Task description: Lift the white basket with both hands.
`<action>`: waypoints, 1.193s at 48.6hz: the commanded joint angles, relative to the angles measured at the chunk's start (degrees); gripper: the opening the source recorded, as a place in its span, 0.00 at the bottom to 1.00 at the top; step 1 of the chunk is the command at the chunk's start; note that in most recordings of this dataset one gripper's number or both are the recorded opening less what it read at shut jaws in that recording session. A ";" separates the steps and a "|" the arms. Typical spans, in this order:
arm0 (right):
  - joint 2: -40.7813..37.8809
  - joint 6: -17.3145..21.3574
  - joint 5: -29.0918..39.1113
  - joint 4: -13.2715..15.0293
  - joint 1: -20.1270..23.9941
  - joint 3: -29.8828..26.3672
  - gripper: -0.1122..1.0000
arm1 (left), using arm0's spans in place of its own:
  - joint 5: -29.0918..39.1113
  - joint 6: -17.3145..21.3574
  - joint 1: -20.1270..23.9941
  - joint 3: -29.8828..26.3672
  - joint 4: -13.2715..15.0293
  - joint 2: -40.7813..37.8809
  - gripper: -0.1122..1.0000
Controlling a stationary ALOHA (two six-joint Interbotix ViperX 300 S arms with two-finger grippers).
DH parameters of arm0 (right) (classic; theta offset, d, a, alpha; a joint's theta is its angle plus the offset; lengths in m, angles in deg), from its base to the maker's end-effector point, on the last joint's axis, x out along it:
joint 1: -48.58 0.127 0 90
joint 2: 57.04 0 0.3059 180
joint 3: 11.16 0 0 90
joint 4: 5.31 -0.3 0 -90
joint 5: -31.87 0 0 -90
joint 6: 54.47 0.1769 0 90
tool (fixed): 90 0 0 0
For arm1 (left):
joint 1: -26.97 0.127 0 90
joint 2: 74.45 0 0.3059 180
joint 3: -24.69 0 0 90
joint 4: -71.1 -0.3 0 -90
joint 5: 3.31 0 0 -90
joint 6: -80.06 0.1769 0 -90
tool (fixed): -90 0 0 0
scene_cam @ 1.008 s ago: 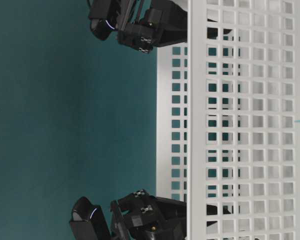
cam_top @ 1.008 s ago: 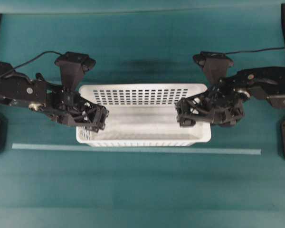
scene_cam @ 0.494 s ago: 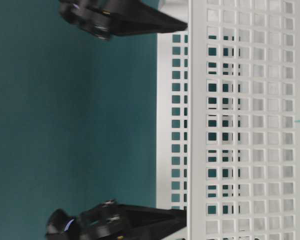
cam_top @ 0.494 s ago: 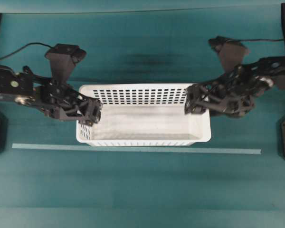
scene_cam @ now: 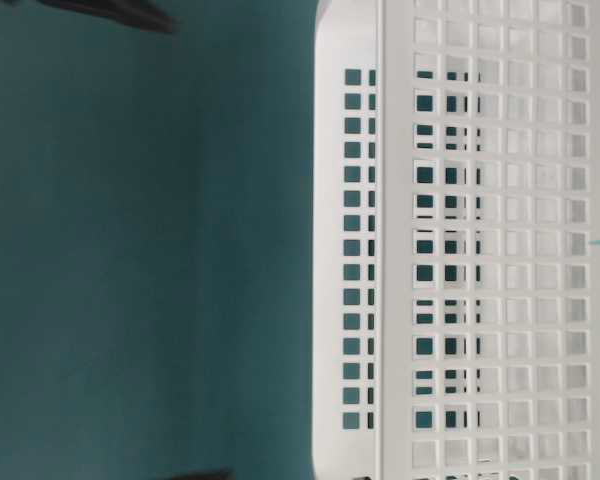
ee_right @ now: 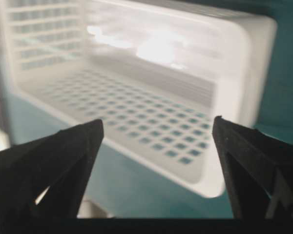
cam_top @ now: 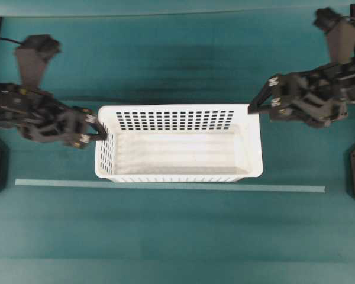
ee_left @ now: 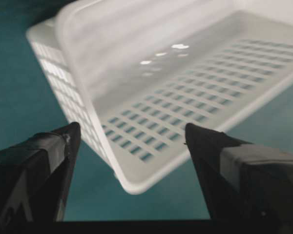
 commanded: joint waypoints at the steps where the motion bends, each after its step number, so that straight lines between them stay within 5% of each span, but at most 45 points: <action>1: 2.72 -1.49 -3.16 0.00 0.35 -0.26 0.96 | -0.44 0.09 0.09 0.35 -0.18 3.60 0.90; 12: 8.17 -8.70 -13.45 0.88 3.08 2.20 0.96 | -3.69 3.16 -0.53 2.64 -0.18 13.10 0.90; 31: 10.55 -32.78 -26.98 4.13 9.32 2.81 0.96 | -19.16 26.54 -3.69 2.64 -0.18 20.13 0.89; 38: 10.72 -44.30 -32.34 7.56 11.60 2.99 0.96 | -21.97 36.04 -6.06 2.64 -0.18 20.30 0.89; 46: 11.16 -54.67 -35.33 8.26 13.01 3.08 0.96 | -22.59 44.91 -7.56 2.64 -0.18 20.48 0.89; 53: 12.92 -59.50 -35.07 8.26 14.85 3.69 0.96 | -22.68 50.63 -8.17 2.64 -0.18 21.62 0.89; 58: 14.59 -59.50 -34.72 8.35 15.82 4.48 0.96 | -22.76 53.17 -8.44 2.55 -0.18 22.85 0.89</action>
